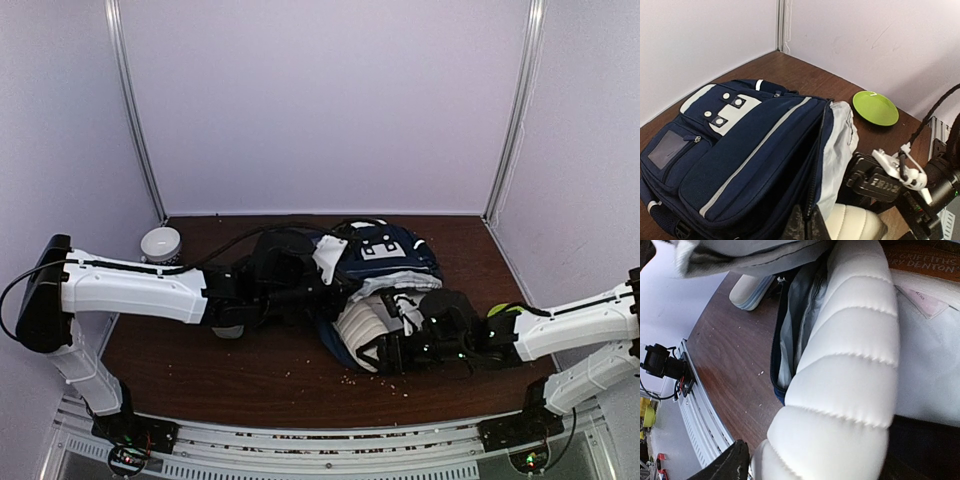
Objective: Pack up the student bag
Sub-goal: Place the stationery in the student bag.
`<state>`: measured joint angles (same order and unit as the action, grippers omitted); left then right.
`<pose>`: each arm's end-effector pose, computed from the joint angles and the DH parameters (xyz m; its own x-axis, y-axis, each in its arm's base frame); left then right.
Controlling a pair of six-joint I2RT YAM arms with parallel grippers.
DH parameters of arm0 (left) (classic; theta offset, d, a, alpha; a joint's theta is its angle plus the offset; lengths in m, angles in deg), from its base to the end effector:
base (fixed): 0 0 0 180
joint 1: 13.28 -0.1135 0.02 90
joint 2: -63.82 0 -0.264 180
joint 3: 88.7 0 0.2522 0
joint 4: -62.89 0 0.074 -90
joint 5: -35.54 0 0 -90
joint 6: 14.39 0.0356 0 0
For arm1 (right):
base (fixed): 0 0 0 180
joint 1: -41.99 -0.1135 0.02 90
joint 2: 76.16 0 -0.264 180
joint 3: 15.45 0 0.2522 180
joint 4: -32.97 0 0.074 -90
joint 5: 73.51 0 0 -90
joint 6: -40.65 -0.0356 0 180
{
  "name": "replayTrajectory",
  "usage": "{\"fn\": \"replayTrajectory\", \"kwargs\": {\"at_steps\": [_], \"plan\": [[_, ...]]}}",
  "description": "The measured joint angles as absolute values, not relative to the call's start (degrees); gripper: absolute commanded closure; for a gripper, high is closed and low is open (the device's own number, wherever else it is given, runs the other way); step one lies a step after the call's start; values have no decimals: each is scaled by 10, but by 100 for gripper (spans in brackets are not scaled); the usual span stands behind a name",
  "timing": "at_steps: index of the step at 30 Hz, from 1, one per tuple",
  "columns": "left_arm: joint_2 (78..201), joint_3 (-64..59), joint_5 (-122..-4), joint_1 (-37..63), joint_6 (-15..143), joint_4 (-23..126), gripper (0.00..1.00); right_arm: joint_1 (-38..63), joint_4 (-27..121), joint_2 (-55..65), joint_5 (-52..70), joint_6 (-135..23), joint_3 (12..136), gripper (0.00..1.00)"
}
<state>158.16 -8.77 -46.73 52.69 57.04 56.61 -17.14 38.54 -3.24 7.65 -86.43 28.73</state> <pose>0.1618 -0.3510 0.2754 -0.4083 0.1408 -0.9019 0.7635 0.5942 -0.2529 0.1255 0.2206 0.1830 -0.7814 -0.1460 -0.6068 -0.5542 0.6093 0.5671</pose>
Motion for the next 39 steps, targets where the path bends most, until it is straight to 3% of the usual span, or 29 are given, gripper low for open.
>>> {"fn": "replayTrajectory", "kwargs": {"at_steps": [5, 12, 18, 28, 39], "plan": [[1582, -88, -466, 527, 570, 562, 100, -187, 382, -85, 78, -903, 248, 16], [1582, -88, -466, 527, 570, 559, 100, -198, 376, -140, 104, -964, 208, 22], [1583, -88, -468, 527, 566, 559, 100, -195, 331, -139, 142, -1028, 183, 37], [1583, -88, -470, 527, 556, 560, 100, -192, 251, -108, 166, -1108, 173, 82], [1583, -86, -487, 527, 535, 560, 100, -193, 170, -42, 168, -1038, 201, 89]]}}
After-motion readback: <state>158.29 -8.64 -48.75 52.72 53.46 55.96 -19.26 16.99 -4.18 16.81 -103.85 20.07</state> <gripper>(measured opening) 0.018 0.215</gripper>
